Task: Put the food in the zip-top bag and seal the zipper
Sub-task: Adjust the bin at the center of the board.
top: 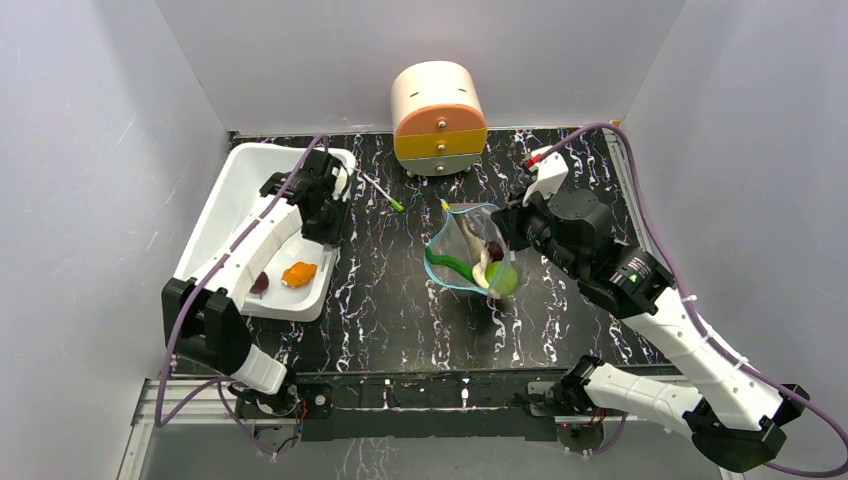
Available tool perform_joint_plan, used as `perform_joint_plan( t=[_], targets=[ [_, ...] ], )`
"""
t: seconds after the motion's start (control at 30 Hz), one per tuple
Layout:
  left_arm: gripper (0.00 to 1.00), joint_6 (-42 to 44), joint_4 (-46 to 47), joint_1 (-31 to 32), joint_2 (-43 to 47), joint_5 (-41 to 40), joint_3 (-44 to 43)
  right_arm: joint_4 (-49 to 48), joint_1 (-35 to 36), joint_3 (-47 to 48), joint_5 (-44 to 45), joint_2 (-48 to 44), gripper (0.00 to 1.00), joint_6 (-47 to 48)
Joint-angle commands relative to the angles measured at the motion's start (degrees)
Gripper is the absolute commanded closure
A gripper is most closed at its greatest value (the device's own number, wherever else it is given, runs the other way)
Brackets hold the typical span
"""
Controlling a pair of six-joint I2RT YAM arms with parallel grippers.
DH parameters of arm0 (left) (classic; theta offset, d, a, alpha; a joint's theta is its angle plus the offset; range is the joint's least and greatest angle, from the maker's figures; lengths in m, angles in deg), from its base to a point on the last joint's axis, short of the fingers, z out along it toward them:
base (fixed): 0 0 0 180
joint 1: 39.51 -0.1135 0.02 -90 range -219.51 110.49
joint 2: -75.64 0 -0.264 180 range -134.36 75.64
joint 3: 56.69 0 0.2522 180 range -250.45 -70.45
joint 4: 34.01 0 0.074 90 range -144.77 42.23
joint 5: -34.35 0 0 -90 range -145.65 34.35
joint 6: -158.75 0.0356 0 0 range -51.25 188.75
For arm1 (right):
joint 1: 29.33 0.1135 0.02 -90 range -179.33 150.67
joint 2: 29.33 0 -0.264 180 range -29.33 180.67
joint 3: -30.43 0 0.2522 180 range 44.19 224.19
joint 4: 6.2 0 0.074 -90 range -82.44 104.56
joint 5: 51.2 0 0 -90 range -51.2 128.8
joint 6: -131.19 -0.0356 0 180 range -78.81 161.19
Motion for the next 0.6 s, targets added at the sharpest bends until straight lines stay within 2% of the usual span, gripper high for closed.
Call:
perform_joint_plan(
  t=[0.0,0.13,0.23,0.57],
  targets=[
    [0.90,2.3,-7.5,2.1,7.2,-0.7,2.1,-5.3,0.0,4.0,-0.7,-0.2,1.00,2.4],
    [0.93,10.0,-6.2,3.1,13.3,2.1,7.1,-5.9,0.0,3.7,-0.4,-0.4,1.00,3.3],
    [1.00,14.5,-8.0,3.6,14.5,-1.3,9.5,-7.0,0.0,3.2,-0.8,-0.3,1.00,3.7],
    [0.97,28.9,-8.8,3.7,19.7,-2.2,16.5,-9.4,0.0,1.5,-1.5,-0.2,1.00,3.8]
  ],
)
